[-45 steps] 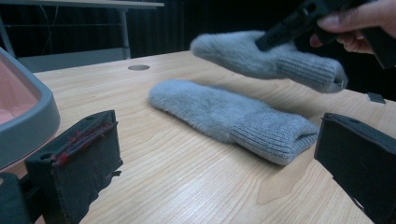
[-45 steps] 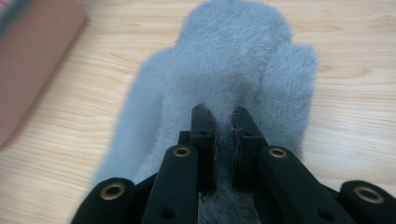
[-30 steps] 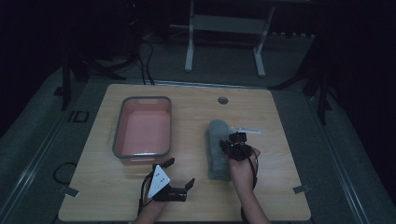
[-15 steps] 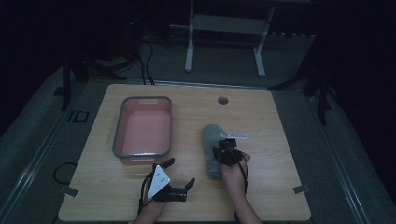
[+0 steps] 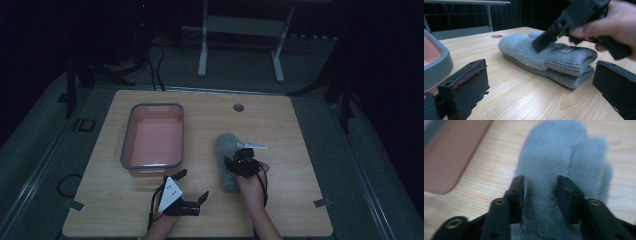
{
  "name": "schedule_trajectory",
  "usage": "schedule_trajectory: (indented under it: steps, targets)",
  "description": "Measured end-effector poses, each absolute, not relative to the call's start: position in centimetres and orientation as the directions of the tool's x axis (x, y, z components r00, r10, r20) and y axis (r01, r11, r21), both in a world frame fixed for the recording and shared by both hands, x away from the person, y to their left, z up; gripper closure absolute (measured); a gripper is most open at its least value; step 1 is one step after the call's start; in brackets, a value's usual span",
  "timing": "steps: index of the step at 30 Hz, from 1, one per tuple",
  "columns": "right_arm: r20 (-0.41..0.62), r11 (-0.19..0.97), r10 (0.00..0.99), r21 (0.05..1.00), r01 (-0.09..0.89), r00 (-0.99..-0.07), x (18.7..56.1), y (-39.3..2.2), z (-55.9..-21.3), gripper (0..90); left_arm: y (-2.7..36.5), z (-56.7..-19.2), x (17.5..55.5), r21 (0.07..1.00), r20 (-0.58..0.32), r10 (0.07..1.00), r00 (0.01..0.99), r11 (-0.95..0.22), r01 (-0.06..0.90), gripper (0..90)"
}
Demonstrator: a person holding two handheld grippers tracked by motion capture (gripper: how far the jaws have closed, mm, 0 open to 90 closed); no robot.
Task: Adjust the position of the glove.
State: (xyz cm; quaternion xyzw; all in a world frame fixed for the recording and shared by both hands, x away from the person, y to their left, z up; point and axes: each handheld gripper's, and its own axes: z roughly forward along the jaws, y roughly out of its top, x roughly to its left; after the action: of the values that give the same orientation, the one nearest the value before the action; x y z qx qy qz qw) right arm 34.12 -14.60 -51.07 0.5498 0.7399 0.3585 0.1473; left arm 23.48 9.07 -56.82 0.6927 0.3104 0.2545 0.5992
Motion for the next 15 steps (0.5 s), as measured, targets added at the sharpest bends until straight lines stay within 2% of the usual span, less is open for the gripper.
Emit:
schedule_trajectory:
  steps: [1,3,4,5,7,9,11,12,15]
  targets:
    - [0.176,0.153,0.908,0.706,0.692,-0.38,34.0,-14.9,-49.9,49.4,9.1,-56.8,23.5,0.988,-0.019,0.734,0.678,-0.091,0.127,0.5]
    - [0.165,0.166,0.897,0.735,0.657,-0.411,34.0,-15.7,-48.8,46.1,9.0,-56.8,23.5,0.987,-0.022,0.735,0.678,-0.09,0.13,0.5]
    - [0.143,0.186,0.886,0.76,0.622,-0.44,34.0,-16.2,-48.3,41.0,9.0,-56.8,23.6,0.987,-0.022,0.735,0.678,-0.092,0.131,0.5]
    - [0.11,0.211,0.881,0.779,0.59,-0.46,34.1,-16.6,-47.9,40.5,9.0,-56.8,23.6,0.987,-0.021,0.733,0.679,-0.094,0.133,0.5]
    - [0.083,0.234,0.878,0.784,0.575,-0.471,34.1,-17.5,-47.4,42.4,8.9,-56.8,23.6,0.986,-0.016,0.732,0.681,-0.103,0.134,0.5]
    - [0.156,0.198,0.871,0.756,0.624,-0.465,34.6,-18.9,-47.0,49.7,8.9,-56.8,23.6,0.984,-0.013,0.731,0.682,-0.11,0.137,0.5]
    - [0.149,0.211,0.871,0.748,0.629,-0.469,34.8,-19.8,-46.9,52.5,8.8,-56.7,23.7,0.984,-0.017,0.738,0.675,-0.109,0.143,0.5]
    - [0.165,0.207,0.865,0.743,0.636,-0.475,34.9,-20.5,-46.9,56.1,8.8,-56.7,23.7,0.984,-0.017,0.738,0.675,-0.109,0.143,0.5]
    - [0.228,0.199,0.829,0.731,0.652,-0.51,35.2,-21.7,-47.3,59.2,8.8,-56.7,23.8,0.981,-0.022,0.739,0.673,-0.113,0.157,0.5]
